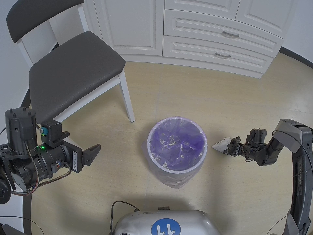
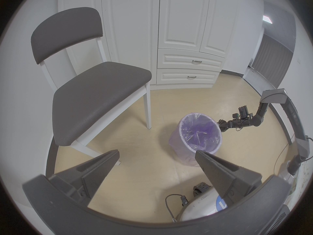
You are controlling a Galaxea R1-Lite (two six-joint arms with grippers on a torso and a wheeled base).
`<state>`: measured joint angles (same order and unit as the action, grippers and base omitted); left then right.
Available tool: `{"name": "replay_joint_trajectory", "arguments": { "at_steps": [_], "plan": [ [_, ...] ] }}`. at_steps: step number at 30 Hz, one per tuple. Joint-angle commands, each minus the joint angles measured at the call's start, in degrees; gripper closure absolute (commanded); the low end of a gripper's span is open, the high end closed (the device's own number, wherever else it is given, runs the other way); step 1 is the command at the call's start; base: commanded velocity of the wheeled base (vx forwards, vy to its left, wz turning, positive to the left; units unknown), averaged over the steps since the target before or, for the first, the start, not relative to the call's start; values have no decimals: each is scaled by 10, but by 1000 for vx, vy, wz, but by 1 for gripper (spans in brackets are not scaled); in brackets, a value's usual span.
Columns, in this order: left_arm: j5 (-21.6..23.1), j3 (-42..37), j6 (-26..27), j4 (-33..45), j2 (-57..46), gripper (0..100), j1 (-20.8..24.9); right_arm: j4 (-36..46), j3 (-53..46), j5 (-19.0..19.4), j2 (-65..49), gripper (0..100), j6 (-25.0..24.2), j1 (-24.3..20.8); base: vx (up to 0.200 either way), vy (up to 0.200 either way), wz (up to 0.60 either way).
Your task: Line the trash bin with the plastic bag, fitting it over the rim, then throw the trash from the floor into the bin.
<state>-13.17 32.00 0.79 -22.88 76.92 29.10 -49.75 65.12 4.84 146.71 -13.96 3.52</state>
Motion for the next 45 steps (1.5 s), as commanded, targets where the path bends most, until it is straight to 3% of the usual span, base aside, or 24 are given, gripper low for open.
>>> {"name": "replay_joint_trajectory", "arguments": {
  "at_steps": [1,8,17,18,28,37,41,43,45],
  "plan": [
    [0,-8,1,-12,2,0,0,0,25,-1,32,0,-8,0,0,0,0],
    [0,-9,2,-16,2,0,0,-4,57,-2,45,0,-59,-3,0,0,0],
    [0,-9,2,-16,-3,0,0,-3,57,-2,45,0,-60,-2,0,0,0],
    [-1,-9,2,-16,-3,0,0,-2,57,-1,45,100,-60,-2,0,0,0],
    [-5,-18,0,-18,-5,0,-14,0,37,-1,34,100,-60,-1,0,0,0],
    [-5,-39,11,-18,-41,0,-12,-4,-54,4,-64,100,-47,-11,0,0,0],
    [-5,-42,22,-37,-41,0,-13,-3,-110,-5,-103,100,28,-11,0,0,0],
    [-5,-46,23,-45,-41,0,-14,-7,-151,-26,-129,100,85,-12,0,0,0],
    [-5,-46,23,-52,-41,0,-15,-23,-198,-42,-161,100,107,-15,0,0,0]
  ]
}}
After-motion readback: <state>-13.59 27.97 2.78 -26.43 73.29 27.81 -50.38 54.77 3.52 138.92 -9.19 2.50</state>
